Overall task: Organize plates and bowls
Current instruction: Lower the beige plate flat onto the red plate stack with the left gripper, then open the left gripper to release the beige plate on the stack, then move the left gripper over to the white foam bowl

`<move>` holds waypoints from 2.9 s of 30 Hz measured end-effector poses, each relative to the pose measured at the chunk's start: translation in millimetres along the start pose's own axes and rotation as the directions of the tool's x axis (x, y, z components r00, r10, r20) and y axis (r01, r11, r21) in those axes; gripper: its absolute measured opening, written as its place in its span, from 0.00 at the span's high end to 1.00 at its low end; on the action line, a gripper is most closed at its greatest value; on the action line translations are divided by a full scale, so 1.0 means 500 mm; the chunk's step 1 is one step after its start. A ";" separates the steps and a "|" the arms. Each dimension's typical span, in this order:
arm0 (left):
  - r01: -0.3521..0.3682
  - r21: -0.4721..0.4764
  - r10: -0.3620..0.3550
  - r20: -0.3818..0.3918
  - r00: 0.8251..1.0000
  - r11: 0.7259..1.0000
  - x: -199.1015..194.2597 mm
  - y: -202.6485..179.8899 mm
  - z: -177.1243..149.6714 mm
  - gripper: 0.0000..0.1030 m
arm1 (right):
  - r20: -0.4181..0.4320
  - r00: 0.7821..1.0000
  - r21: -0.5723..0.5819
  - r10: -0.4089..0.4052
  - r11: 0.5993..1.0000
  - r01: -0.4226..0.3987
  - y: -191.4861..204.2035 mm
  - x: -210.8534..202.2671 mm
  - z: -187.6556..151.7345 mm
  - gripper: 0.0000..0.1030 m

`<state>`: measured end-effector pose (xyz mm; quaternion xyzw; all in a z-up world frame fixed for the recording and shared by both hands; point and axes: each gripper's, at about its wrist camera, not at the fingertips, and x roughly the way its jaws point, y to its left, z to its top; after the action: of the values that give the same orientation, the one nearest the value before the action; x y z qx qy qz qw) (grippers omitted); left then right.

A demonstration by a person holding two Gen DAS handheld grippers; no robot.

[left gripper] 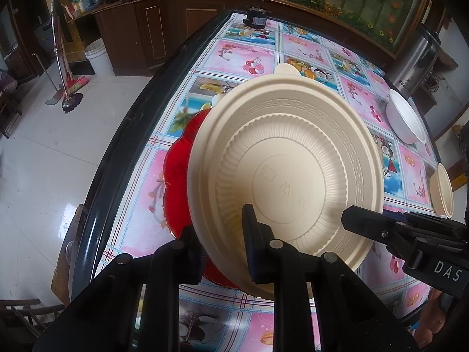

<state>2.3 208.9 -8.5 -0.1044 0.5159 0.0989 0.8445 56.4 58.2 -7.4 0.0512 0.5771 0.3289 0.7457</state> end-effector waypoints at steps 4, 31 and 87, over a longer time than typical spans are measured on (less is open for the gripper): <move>-0.001 -0.006 0.001 0.008 1.000 1.000 -0.002 0.001 0.001 0.81 | 0.007 1.000 0.000 0.001 1.000 -0.001 0.001 -0.004 0.001 0.80; -0.015 -0.006 0.015 0.026 1.000 1.000 -0.012 -0.009 0.007 0.77 | 0.029 1.000 0.008 0.004 1.000 -0.004 -0.005 -0.021 0.003 0.77; 0.011 0.007 -0.012 0.370 0.929 1.000 -0.155 -0.114 -0.038 0.27 | 0.447 0.827 -0.080 -0.342 0.905 0.417 -0.014 -0.202 -0.089 0.04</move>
<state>-32.9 144.5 56.6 -0.0850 0.3474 0.1107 0.9273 7.6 -16.4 58.2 -0.0602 0.3693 0.2035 0.9047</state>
